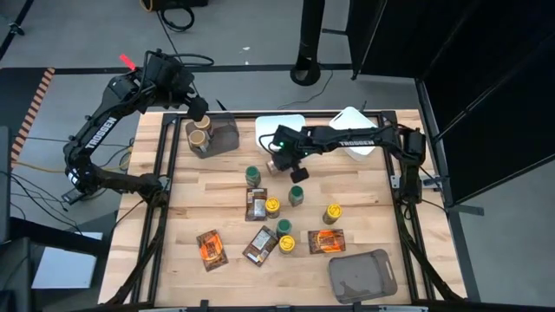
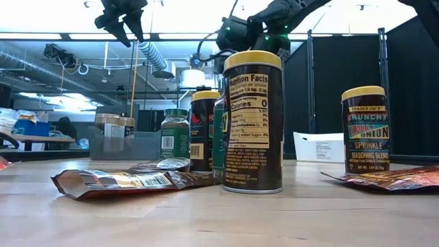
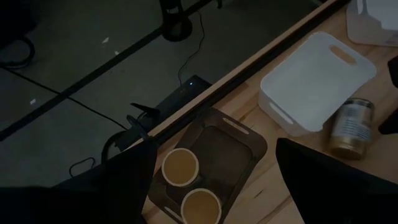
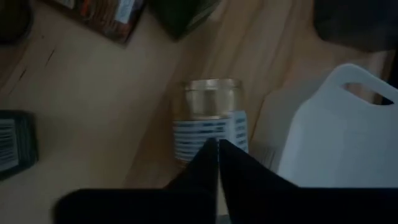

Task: Sort spices by type
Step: Put the gold seasoning bottle into the top black bin

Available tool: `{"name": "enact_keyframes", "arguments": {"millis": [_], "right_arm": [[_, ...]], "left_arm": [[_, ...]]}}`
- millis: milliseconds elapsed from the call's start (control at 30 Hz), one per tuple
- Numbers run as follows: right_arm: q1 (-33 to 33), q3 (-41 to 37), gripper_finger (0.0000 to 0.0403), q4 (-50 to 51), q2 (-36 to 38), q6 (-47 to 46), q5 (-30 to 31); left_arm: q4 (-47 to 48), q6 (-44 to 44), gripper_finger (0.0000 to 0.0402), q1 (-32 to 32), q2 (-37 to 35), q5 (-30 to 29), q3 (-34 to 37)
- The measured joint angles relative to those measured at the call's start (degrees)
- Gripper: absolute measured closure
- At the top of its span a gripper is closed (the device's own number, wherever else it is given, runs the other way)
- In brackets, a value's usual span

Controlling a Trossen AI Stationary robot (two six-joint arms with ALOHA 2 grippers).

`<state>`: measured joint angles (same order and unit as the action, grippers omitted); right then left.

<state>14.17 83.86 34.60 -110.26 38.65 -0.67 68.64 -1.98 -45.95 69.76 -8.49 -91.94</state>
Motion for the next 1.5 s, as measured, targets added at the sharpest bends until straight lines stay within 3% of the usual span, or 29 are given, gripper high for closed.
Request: {"name": "enact_keyframes", "arguments": {"millis": [133,267,433,633,767,1133,1500], "right_arm": [[-0.1,0.3,0.0377,-1.1,0.0,-0.1,1.0],[-0.1,0.3,0.0311,-3.0,0.0,-2.6,2.3],[0.0,0.4,0.0212,-3.8,-0.3,-4.7,-0.9],[-1.3,0.5,0.0116,-4.6,-1.4,-4.2,5.0],[-1.5,0.5,0.0111,-6.6,-2.6,-2.4,4.7],[-0.4,0.6,0.0146,-8.3,-7.6,-2.4,4.0],[1.4,0.8,0.0144,-9.1,-9.4,-2.5,1.8]], "left_arm": [[0.1,0.1,0.0065,0.0,0.0,0.0,0.0],[0.1,0.1,0.0065,0.0,0.0,0.0,0.0],[0.1,1.5,0.0065,0.0,0.0,0.0,0.0],[0.1,1.5,0.0065,0.0,0.0,0.0,0.0],[0.0,1.5,0.0065,0.0,0.0,0.0,0.0],[0.0,1.4,0.0065,0.0,0.0,0.0,0.0],[0.0,1.3,0.0065,0.0,0.0,0.0,0.0]]}}
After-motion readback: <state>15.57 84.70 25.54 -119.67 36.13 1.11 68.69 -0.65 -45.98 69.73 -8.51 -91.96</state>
